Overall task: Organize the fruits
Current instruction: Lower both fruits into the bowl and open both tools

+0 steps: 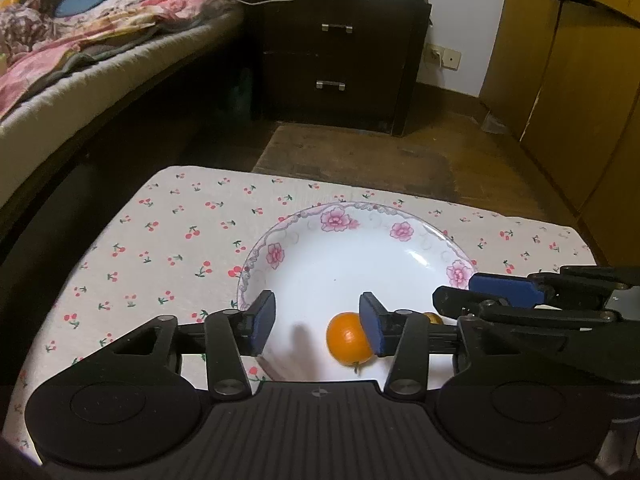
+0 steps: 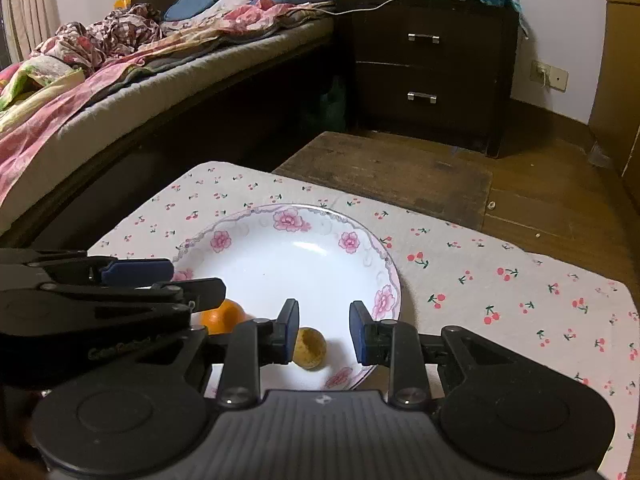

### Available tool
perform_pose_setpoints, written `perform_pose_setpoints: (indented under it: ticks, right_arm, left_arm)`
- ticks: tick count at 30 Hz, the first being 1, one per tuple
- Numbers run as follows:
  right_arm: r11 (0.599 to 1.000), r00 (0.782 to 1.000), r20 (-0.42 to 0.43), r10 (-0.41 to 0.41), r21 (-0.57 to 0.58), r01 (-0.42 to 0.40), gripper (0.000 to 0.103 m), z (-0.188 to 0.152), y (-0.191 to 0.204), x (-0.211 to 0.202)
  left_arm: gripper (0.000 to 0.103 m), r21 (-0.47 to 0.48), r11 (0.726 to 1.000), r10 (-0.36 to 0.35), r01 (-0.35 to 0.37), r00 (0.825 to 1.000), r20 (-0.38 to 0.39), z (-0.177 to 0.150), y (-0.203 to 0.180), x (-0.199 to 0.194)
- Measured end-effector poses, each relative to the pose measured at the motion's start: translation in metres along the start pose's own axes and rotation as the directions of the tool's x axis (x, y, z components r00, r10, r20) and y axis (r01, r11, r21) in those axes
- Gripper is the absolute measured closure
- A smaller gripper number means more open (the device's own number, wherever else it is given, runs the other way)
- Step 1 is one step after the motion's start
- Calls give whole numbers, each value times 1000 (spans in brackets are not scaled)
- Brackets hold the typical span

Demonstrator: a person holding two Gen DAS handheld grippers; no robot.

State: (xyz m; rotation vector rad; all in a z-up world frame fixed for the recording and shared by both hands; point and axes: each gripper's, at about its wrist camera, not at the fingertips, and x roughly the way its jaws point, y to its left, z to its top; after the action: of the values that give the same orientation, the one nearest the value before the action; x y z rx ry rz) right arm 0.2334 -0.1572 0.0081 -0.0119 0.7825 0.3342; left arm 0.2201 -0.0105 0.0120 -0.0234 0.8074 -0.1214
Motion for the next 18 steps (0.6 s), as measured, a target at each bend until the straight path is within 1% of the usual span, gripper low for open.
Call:
perform_pose_setpoints:
  ticks: [3,18]
  right_arm:
    - [1000,1000,13,0,4,0,68,-1,1,-9]
    - [1000,1000,25,4,-7,-4,68,-12,9,-36]
  left_arm:
    - [43,5,1000,3,-3,1000,10,-1,-1,-7]
    - [41,10,1000,0,0,1000,22,-14,-5,-34]
